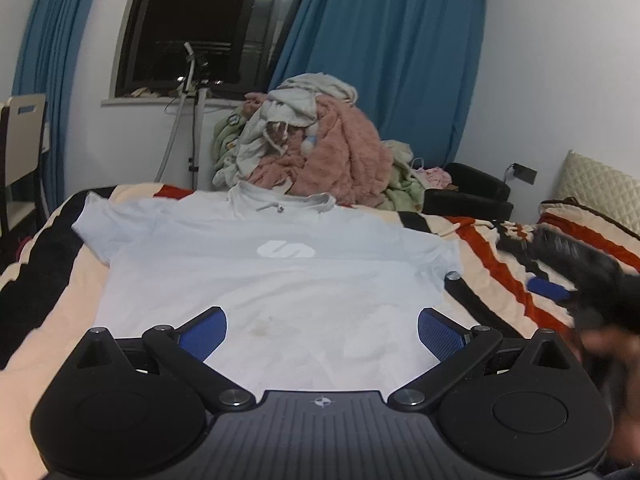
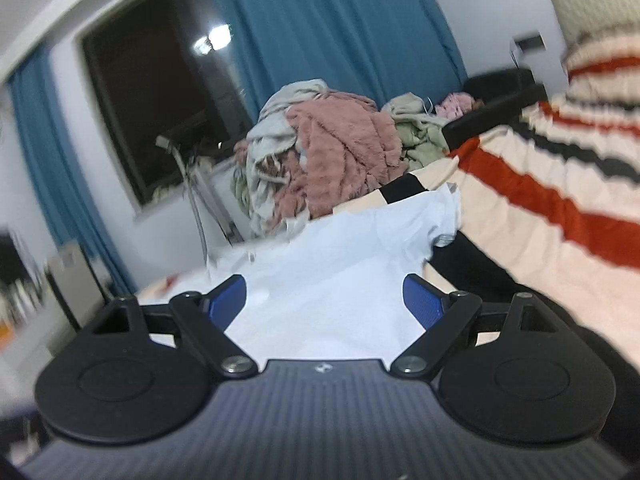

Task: Fold clothes
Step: 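Move the right gripper to the shirt side edge and grasp it, then lift the side edge with the right gripper, fold it toward the shirt center, release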

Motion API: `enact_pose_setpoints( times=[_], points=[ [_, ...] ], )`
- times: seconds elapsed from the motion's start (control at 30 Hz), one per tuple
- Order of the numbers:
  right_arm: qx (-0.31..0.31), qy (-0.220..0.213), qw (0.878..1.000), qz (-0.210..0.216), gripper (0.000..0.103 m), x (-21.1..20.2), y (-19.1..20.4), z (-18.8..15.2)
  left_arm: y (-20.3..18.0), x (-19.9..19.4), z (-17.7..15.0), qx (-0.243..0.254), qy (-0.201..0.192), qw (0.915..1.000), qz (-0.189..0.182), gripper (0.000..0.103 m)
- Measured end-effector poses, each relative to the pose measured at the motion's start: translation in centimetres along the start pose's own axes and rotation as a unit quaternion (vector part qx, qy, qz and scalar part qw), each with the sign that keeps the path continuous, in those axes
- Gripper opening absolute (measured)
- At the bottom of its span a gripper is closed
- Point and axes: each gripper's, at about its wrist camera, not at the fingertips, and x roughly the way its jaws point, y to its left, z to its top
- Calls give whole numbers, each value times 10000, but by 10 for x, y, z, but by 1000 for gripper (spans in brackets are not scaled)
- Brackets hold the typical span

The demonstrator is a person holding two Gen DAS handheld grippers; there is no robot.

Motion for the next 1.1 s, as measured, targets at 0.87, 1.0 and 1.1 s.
enact_pose_setpoints(
  times=[0.87,1.0,1.1],
  points=[
    [1758,-122,9842,162,67,342,-171,13,44,144,-10,-669,831,9928,539,103],
    [1169,76,9918,-506,19,368,-162,41,55,154,-7,-843,896,9908,572,103],
    [670,62,9944,-815,7,362,-140,61,63,149,0,-953,868,9898,609,103]
  ],
)
